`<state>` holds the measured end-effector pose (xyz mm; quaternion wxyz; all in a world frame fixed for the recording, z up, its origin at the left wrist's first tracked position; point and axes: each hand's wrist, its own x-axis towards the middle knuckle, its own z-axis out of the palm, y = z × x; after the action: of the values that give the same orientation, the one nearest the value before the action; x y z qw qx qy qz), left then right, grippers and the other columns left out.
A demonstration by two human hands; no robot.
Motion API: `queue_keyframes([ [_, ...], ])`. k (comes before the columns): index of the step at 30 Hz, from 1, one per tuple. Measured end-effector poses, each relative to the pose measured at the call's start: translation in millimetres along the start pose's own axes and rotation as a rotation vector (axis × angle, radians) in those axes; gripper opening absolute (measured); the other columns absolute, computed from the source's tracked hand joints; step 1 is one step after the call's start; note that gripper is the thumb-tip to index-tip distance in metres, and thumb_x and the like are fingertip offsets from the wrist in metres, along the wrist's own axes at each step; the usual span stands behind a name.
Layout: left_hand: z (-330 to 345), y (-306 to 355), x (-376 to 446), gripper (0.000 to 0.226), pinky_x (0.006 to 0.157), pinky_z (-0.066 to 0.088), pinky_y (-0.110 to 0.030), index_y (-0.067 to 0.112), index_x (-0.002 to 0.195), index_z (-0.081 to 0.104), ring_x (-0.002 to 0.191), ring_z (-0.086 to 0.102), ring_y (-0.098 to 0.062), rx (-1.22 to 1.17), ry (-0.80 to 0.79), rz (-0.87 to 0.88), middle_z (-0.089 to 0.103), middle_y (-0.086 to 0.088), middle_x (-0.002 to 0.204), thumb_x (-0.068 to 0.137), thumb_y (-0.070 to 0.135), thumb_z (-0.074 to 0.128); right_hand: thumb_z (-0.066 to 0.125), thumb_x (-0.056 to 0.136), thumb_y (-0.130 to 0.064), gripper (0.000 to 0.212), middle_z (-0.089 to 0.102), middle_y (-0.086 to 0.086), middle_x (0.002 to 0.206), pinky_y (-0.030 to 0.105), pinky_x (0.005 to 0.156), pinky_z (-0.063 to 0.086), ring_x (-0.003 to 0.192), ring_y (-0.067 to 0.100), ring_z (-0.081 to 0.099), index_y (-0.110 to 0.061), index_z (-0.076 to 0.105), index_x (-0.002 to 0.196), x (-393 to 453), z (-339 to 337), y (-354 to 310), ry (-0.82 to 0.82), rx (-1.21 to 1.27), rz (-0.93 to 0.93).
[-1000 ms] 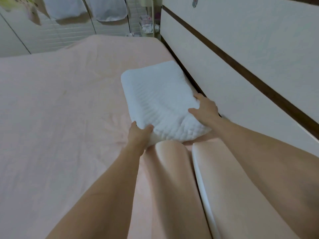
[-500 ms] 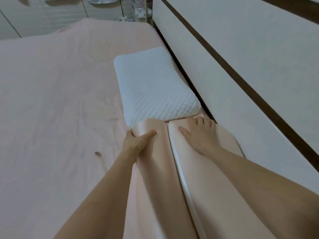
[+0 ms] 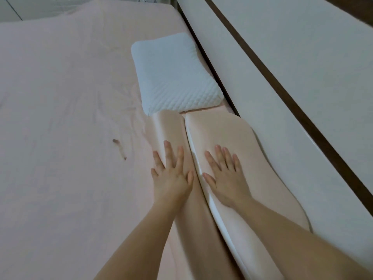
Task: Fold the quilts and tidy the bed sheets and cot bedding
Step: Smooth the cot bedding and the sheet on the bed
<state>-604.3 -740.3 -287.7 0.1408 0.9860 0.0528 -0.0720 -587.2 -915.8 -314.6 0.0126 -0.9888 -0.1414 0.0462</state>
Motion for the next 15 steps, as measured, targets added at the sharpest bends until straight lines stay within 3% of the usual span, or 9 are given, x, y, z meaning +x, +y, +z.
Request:
queue_keyframes([
  [5,-16.4,13.4,-71.9,0.078,0.109,0.030,-0.050,0.034,0.149,-0.019,0.143,-0.013,-0.045,0.094,-0.318,0.015,-0.041,0.000,0.150,0.095,0.058,0.032,0.016,0.100,-0.052,0.063,-0.020,0.000,0.159,0.041,0.117,-0.011,0.147,0.022,-0.017,-0.032,-0.016,0.150,-70.6,-14.3,3.1,-0.259,-0.016,-0.029],
  [7,-38.4,20.5,-104.9,0.076,0.106,0.036,-0.047,0.032,0.152,-0.010,0.145,0.004,-0.043,0.079,-0.510,-0.006,-0.033,0.000,0.154,0.096,0.046,0.040,0.025,0.101,-0.044,0.064,-0.019,0.000,0.159,0.041,0.118,-0.003,0.148,0.022,-0.013,-0.030,-0.012,0.152,-95.4,-39.3,6.5,-0.459,-0.042,-0.054],
  [8,-50.9,24.5,-117.8,0.068,0.103,0.039,-0.044,0.028,0.153,0.004,0.141,0.021,-0.041,0.110,-0.582,0.009,-0.017,-0.003,0.159,0.097,0.037,0.042,0.030,0.101,-0.038,0.065,-0.016,0.000,0.160,0.041,0.119,0.003,0.148,0.022,-0.008,-0.027,-0.008,0.153,-103.8,-51.9,8.4,-0.580,-0.054,-0.050],
  [9,-64.8,28.1,-126.9,0.055,0.095,0.043,-0.040,0.022,0.148,0.025,0.131,0.041,-0.037,0.164,-0.614,0.046,0.010,-0.006,0.159,0.096,0.028,0.042,0.035,0.100,-0.029,0.064,-0.007,0.001,0.162,0.040,0.118,0.012,0.149,0.023,0.001,-0.023,0.001,0.154,-108.9,-66.0,9.3,-0.699,-0.056,-0.039],
  [10,-84.9,31.6,-134.8,0.040,0.086,0.045,-0.036,0.017,0.135,0.044,0.117,0.054,-0.032,0.229,-0.609,0.082,0.038,-0.008,0.147,0.096,0.024,0.042,0.038,0.098,-0.022,0.059,0.008,0.005,0.161,0.039,0.115,0.023,0.147,0.024,0.016,-0.017,0.016,0.153,-111.8,-85.2,7.8,-0.792,-0.066,-0.033],
  [11,-109.0,35.3,-142.3,0.030,0.079,0.043,-0.033,0.015,0.122,0.055,0.108,0.060,-0.029,0.288,-0.586,0.106,0.054,-0.007,0.130,0.096,0.023,0.043,0.040,0.097,-0.018,0.050,0.027,0.009,0.155,0.037,0.110,0.034,0.139,0.026,0.033,-0.012,0.033,0.146,-114.3,-106.4,3.9,-0.847,-0.082,-0.041],
  [13,-156.4,39.1,-154.5,0.029,0.083,0.042,-0.033,0.013,0.119,0.058,0.108,0.059,-0.028,0.303,-0.556,0.097,0.058,-0.007,0.121,0.097,0.028,0.045,0.043,0.095,-0.019,0.037,0.051,0.011,0.137,0.034,0.099,0.045,0.122,0.027,0.052,-0.007,0.053,0.129,-116.2,-148.2,-8.4,-0.845,-0.103,-0.081],
  [15,-207.3,36.2,-162.7,0.037,0.094,0.043,-0.036,0.014,0.128,0.054,0.116,0.055,-0.027,0.256,-0.532,0.045,0.054,-0.008,0.129,0.098,0.032,0.044,0.043,0.097,-0.023,0.036,0.054,0.009,0.133,0.032,0.096,0.045,0.118,0.026,0.054,-0.009,0.055,0.127,-112.6,-193.7,-26.0,-0.771,-0.083,-0.123],
])
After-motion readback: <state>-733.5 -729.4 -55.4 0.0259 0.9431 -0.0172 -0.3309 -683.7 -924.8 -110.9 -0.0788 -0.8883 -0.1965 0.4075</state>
